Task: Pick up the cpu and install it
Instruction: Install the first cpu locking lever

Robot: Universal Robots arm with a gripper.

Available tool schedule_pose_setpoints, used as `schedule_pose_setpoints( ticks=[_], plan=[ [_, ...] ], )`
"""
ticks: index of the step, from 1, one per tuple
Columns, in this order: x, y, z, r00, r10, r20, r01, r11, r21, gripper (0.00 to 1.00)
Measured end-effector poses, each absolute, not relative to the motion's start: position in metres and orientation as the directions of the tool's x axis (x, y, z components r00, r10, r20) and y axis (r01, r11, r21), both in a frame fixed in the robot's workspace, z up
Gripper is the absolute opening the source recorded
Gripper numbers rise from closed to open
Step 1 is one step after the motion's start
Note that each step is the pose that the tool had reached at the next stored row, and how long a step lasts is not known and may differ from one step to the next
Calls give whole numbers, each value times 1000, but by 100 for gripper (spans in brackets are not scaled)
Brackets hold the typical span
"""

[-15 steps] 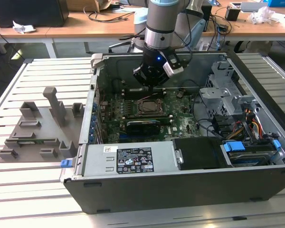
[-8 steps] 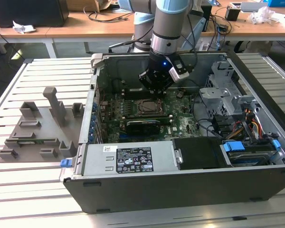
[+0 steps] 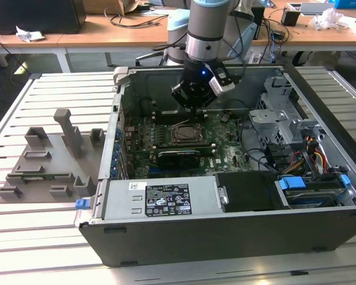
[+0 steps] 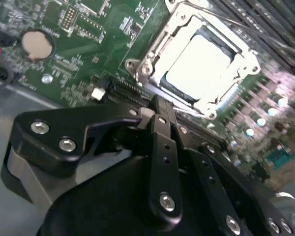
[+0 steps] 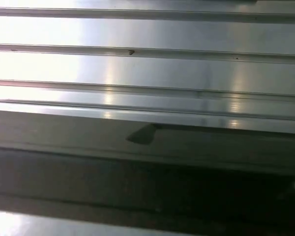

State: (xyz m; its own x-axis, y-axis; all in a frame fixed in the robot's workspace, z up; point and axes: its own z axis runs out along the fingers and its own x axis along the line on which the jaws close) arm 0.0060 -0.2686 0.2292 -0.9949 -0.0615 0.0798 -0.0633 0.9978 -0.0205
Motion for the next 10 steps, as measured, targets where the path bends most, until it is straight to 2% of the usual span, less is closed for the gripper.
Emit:
schedule_pose_setpoints(
  ticks=[4, 10],
  plan=[
    [5, -269, 248, -995, -61, 78, -63, 998, -21, 11],
    [-10, -269, 250, -996, -61, 61, -62, 998, -22, 11]
  ],
)
